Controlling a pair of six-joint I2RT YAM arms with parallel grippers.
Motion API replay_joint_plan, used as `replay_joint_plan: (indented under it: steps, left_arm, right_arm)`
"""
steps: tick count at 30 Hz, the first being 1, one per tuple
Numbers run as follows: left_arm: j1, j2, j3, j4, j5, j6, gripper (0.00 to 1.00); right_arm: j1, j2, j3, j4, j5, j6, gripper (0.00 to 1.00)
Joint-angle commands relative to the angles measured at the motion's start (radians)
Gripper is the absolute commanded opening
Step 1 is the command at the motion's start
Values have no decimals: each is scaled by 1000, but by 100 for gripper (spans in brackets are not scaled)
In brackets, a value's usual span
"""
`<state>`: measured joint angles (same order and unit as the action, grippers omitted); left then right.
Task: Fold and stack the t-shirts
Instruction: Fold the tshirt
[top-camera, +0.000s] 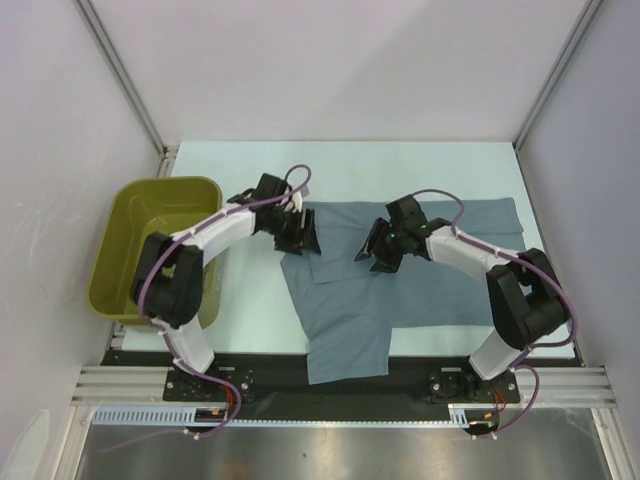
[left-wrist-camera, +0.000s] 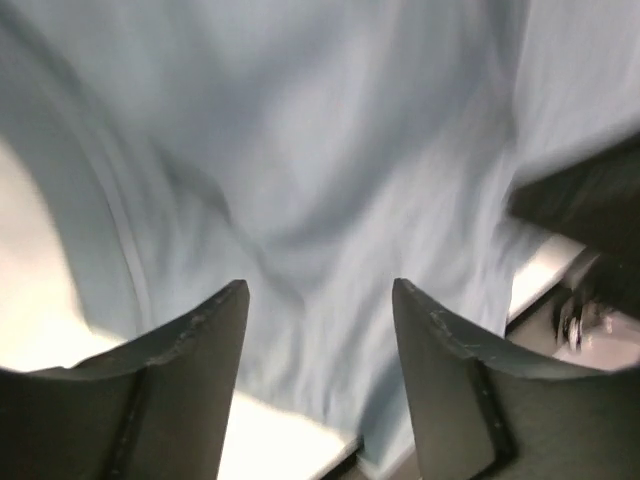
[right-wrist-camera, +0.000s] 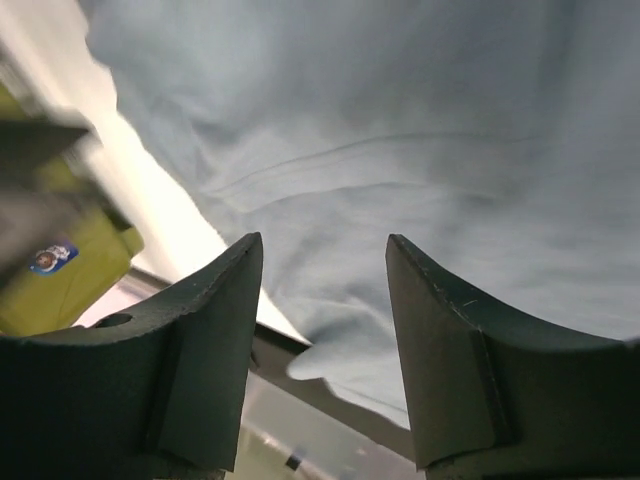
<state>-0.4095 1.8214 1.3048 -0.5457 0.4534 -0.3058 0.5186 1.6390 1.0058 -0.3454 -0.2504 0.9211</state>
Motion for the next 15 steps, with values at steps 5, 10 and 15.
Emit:
replay_joint_plan:
  steps: [5,10,15]
  left_arm:
    - [-41,-246,-324,162,116,-118,57]
    - [-58,-215,-386,301,136,-151,45]
    - [-64,-148,-380,346,99,-145,45]
  right_arm:
    - [-123,-65,21,-116,-50,-310,53]
    - [-202,-62,-27,-75,-173,-340,47]
    - [-249,-39,-26,-52,-223,-357,45]
